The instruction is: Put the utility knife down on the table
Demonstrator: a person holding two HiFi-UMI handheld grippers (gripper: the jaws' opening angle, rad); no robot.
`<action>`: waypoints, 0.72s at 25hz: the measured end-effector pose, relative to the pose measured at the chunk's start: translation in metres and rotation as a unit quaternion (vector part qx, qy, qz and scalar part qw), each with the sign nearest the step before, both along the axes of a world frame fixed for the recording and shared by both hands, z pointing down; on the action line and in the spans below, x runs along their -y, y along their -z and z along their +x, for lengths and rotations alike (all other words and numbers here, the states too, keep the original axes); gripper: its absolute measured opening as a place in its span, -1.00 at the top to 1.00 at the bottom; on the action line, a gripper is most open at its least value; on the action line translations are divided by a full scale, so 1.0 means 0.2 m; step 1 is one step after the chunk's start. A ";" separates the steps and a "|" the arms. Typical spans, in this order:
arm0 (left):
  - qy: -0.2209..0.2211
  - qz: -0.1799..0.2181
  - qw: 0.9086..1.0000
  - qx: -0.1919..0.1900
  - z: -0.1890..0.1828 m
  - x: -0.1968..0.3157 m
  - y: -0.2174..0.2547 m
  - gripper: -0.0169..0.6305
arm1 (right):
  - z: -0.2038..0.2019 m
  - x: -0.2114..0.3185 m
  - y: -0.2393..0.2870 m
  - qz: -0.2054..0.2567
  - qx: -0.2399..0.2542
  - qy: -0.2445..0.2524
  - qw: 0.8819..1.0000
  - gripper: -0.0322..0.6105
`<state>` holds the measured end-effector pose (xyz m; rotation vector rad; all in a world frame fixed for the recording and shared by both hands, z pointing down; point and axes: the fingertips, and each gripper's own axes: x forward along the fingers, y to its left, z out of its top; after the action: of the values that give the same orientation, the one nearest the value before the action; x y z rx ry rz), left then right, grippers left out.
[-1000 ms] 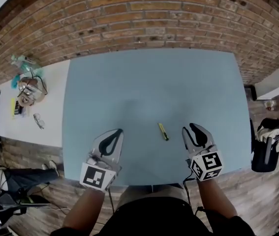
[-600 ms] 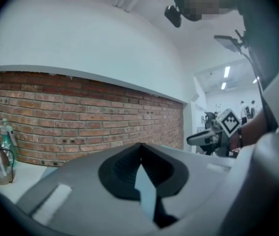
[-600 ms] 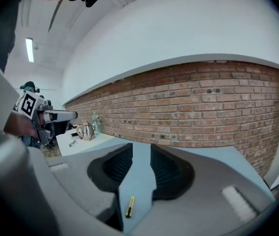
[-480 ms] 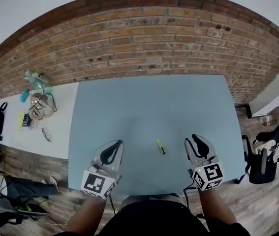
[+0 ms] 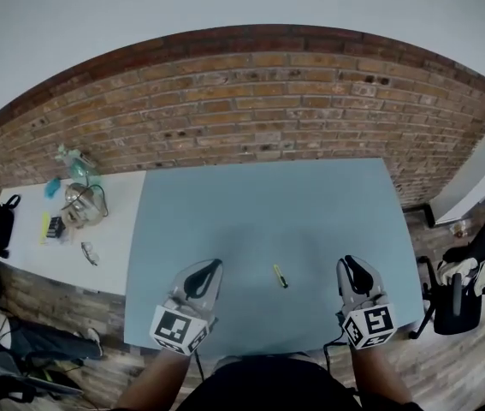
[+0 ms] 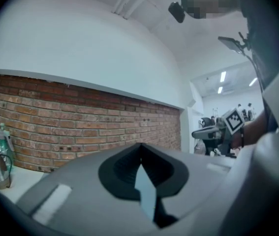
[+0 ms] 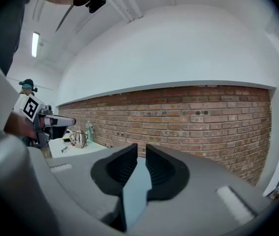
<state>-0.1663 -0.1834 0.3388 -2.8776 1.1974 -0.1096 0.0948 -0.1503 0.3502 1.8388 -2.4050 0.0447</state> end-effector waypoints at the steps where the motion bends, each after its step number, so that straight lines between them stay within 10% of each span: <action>1: 0.000 0.001 1.000 -0.001 0.00 0.00 0.00 0.97 | 0.02 -0.01 0.01 0.002 -0.001 -0.004 1.000 0.73; 18: 0.020 -0.002 1.000 0.008 -0.07 0.01 -0.01 0.97 | 0.02 0.03 0.05 0.041 -0.032 0.012 0.999 0.89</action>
<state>-0.1795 -0.1850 0.3414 -2.8502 1.2540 -0.1357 0.0988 -0.1559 0.3409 1.8153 -2.4190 -0.1130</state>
